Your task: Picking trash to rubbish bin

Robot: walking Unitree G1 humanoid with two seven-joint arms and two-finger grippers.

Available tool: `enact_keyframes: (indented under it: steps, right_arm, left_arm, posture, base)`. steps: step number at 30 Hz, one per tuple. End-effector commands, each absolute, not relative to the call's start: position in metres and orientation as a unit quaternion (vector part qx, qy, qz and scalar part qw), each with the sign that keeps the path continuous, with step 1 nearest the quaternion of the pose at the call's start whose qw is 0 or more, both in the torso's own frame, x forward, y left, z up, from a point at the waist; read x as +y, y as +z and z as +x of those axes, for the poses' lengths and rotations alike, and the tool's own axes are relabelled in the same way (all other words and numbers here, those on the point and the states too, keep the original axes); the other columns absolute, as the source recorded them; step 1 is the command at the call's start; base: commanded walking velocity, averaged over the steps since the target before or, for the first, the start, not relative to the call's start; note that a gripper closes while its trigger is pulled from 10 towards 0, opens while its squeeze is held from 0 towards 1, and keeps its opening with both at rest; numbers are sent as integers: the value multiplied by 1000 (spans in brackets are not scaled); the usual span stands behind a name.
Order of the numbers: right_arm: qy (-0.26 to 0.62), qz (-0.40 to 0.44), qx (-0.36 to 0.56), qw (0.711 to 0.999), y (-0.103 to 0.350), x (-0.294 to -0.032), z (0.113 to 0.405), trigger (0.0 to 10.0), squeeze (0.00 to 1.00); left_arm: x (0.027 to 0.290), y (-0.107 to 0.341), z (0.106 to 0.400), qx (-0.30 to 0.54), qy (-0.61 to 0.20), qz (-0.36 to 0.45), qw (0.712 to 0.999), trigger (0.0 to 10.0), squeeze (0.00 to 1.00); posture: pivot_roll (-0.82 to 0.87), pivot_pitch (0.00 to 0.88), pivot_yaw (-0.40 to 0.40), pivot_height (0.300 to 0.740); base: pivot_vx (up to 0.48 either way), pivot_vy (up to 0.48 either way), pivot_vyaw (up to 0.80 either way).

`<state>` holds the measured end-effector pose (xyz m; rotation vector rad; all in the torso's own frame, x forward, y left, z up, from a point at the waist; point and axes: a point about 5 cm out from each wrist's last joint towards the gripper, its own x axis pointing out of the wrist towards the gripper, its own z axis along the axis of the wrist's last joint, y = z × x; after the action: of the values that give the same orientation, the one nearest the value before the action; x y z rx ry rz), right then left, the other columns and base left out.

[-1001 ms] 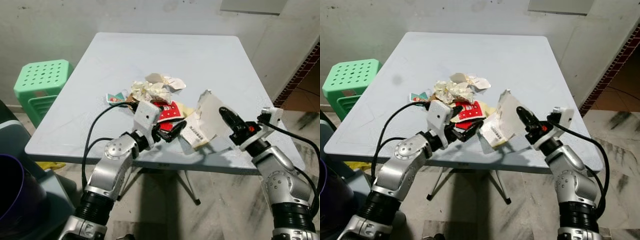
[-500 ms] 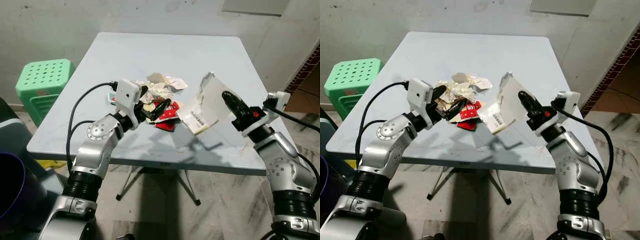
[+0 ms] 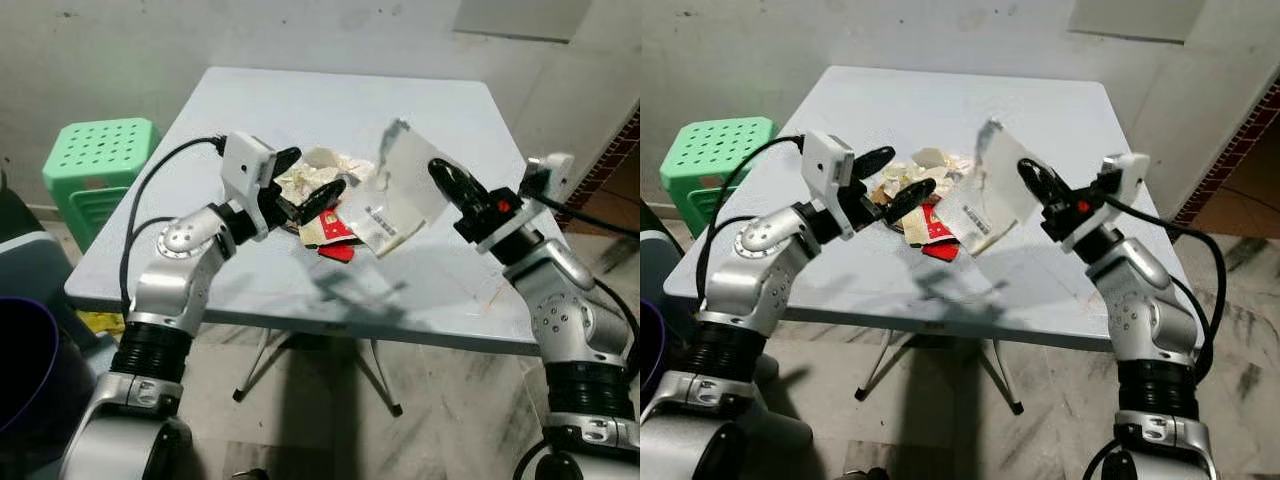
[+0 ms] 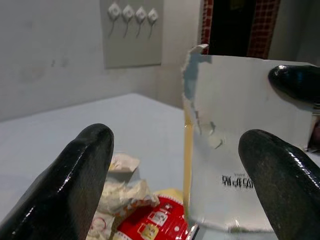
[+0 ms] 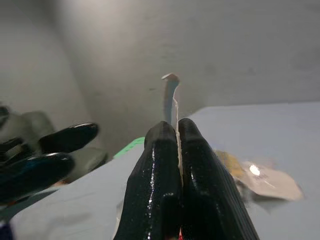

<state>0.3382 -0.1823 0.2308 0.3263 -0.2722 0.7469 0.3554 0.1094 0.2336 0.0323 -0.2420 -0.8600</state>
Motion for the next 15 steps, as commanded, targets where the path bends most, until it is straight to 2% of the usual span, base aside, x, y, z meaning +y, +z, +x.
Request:
enact_keyframes:
  steps: [1, 6, 15]
  right_arm:
    - [392, 146, -145, 897, 244, -179, 335, 10000, 0]
    - [413, 137, -148, 888, 250, -177, 332, 10000, 0]
    - [484, 135, -153, 851, 270, -172, 322, 10000, 0]
  left_arm:
    - [110, 243, 355, -127, -434, 22, 892, 10000, 0]
    - [112, 248, 354, -132, -450, 18, 883, 10000, 0]
    - [114, 257, 353, -138, -486, 26, 863, 10000, 0]
  posture:
    - [-94, 44, -53, 740]
    - [-92, 42, -55, 740]
    - [-90, 44, -59, 740]
  base:
    - [0, 0, 0]
    - [0, 0, 0]
    - [0, 0, 0]
